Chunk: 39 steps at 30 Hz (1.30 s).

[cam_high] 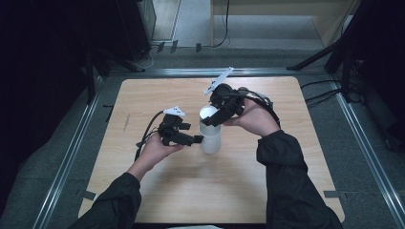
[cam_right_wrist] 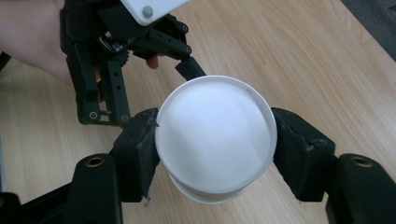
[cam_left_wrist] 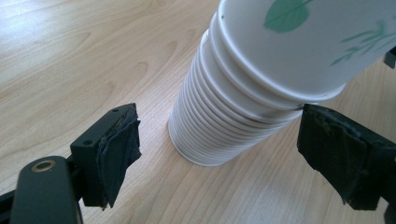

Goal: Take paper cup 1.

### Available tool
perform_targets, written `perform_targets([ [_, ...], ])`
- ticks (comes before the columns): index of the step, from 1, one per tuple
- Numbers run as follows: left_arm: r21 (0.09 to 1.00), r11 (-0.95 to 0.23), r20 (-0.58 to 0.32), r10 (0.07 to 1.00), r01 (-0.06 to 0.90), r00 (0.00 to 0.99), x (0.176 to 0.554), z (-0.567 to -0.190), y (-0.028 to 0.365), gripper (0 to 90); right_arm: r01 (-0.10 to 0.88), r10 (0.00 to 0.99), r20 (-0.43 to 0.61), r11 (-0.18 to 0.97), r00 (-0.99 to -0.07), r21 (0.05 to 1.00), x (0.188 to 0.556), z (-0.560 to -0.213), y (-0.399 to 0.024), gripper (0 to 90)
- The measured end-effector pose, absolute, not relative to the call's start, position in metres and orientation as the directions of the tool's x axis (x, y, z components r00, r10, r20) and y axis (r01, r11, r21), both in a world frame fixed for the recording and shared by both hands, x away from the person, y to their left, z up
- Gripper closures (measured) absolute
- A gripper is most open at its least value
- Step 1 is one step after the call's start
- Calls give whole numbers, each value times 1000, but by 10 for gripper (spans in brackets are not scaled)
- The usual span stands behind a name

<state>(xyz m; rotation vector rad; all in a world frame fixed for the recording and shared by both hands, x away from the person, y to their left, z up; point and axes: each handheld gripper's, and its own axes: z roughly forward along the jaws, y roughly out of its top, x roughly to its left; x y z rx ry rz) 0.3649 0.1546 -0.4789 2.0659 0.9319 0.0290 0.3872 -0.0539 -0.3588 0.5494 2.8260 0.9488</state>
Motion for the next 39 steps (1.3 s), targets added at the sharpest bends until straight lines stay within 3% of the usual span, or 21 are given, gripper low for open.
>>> perform_targets([
  [20,687,-423,-248,628,592,737,365,-481,148,136,286,371,6,706,-928,648,378,-324,-62,358],
  [31,689,-435,-271,587,580,763,367,-477,147,137,280,395,-24,693,-919,664,367,-276,-74,358],
  [39,699,-429,-277,575,572,770,363,-472,157,143,302,404,2,682,-915,666,354,-261,-91,359],
])
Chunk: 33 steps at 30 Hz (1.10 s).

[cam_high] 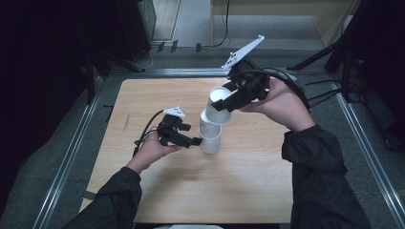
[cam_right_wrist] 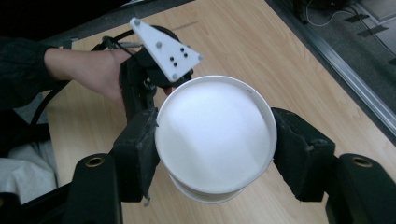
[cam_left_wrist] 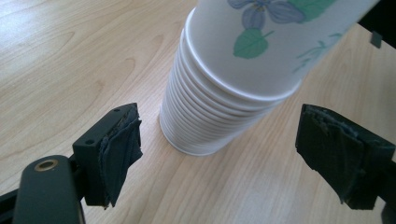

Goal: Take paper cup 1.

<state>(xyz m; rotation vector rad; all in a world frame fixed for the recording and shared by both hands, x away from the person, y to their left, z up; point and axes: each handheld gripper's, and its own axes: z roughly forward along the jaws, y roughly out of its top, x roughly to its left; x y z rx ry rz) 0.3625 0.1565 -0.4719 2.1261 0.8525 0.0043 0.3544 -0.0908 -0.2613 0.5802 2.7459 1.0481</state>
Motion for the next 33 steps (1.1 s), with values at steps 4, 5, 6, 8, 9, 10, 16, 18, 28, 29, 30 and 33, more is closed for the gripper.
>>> perform_targets([
  [4,711,-433,-272,557,554,785,355,-465,161,143,304,395,16,680,-919,667,344,-262,-103,359],
  [5,711,-433,-272,557,554,785,355,-465,161,144,304,395,16,680,-919,667,344,-262,-103,359],
  [6,715,-434,-271,552,549,789,354,-464,162,144,312,399,25,677,-917,667,339,-263,-108,359],
  [8,717,-436,-271,544,543,794,350,-461,163,144,319,401,32,674,-916,666,335,-266,-113,359],
  [9,720,-436,-271,541,540,796,348,-460,163,144,319,401,32,674,-916,666,335,-266,-113,359],
  [10,726,-433,-273,533,535,801,345,-459,164,143,318,399,33,673,-916,668,333,-268,-115,359],
  [16,731,-450,-266,503,512,822,334,-458,167,143,325,383,66,667,-922,671,322,-287,-122,360],
  [18,730,-454,-266,500,511,824,331,-458,168,144,321,377,66,668,-924,671,322,-290,-122,360],
  [28,747,-434,-278,482,503,831,320,-458,177,144,291,327,75,684,-942,669,312,-325,-119,360],
  [29,748,-439,-277,476,498,835,319,-458,178,144,292,323,81,685,-943,668,311,-329,-119,360],
  [30,747,-446,-275,468,493,840,317,-458,179,148,290,316,87,682,-945,671,309,-337,-118,360],
  [33,746,-455,-271,459,486,846,313,-459,178,148,287,306,94,679,-947,676,307,-347,-117,360],
])
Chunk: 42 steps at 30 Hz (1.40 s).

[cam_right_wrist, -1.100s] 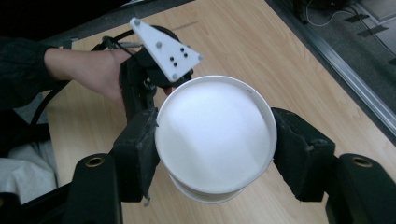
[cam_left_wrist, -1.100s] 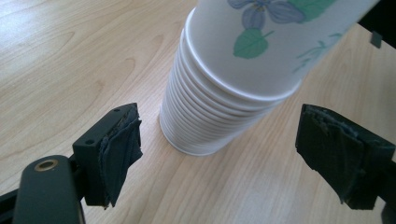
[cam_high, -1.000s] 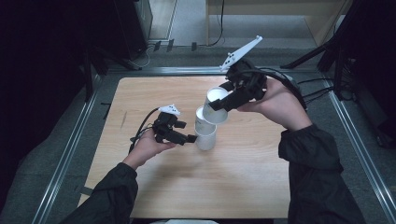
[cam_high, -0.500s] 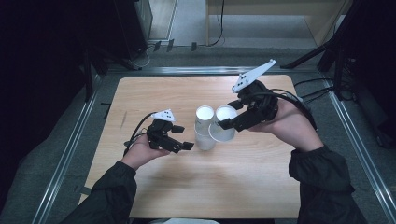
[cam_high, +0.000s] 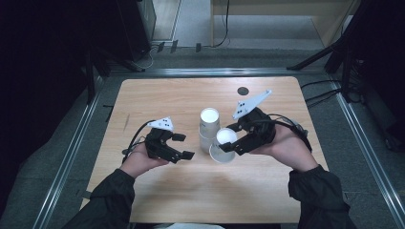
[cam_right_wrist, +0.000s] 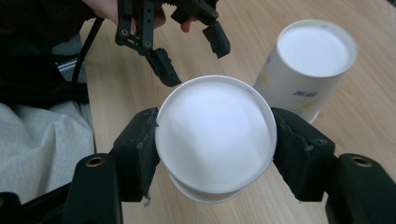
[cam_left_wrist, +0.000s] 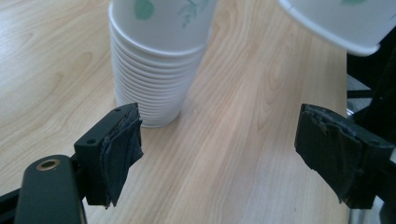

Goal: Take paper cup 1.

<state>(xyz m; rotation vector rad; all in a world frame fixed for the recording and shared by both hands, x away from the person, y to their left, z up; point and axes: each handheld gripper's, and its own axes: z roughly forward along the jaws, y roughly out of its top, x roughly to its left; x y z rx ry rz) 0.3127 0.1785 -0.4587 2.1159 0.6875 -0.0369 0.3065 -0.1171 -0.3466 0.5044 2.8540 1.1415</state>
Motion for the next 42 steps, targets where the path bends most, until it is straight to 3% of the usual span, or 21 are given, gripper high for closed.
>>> perform_targets([
  [12,772,-465,-258,394,433,882,302,-459,176,130,277,259,131,682,-957,677,304,-389,-108,361],
  [15,779,-447,-296,354,439,887,301,-463,178,116,259,235,129,697,-963,669,307,-404,-103,360],
  [21,773,-465,-285,354,432,891,291,-469,179,127,255,204,156,695,-967,673,313,-426,-94,361],
  [42,790,-438,-307,320,428,896,276,-481,176,129,238,110,218,630,-970,740,309,-432,-67,361],
])
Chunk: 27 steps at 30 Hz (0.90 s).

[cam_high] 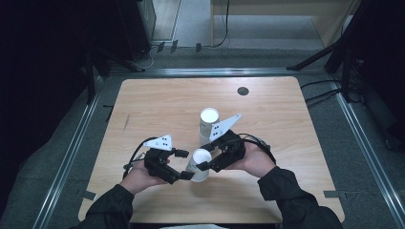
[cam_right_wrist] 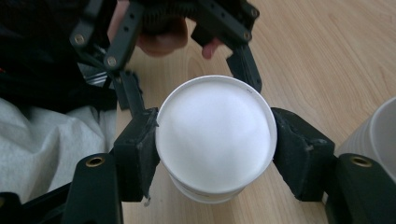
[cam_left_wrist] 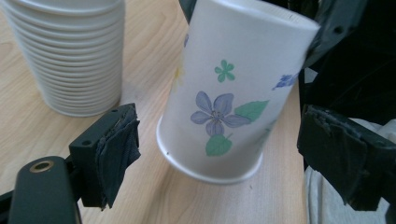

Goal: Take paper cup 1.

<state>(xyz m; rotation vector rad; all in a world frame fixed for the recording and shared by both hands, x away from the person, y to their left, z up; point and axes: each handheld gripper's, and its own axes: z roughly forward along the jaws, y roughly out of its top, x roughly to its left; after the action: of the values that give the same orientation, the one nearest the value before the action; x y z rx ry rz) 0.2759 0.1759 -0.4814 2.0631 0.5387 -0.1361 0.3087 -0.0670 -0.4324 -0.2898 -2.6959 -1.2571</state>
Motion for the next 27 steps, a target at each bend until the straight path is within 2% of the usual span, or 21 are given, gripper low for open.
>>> perform_targets([
  [15,808,-442,-282,291,390,914,273,-482,169,157,258,101,244,569,-964,781,305,-421,-65,362],
  [19,808,-453,-271,281,376,921,272,-482,168,218,270,99,260,558,-961,785,306,-420,-67,363],
  [27,805,-485,-243,256,342,936,270,-480,168,261,256,90,250,571,-964,780,304,-421,-64,359],
])
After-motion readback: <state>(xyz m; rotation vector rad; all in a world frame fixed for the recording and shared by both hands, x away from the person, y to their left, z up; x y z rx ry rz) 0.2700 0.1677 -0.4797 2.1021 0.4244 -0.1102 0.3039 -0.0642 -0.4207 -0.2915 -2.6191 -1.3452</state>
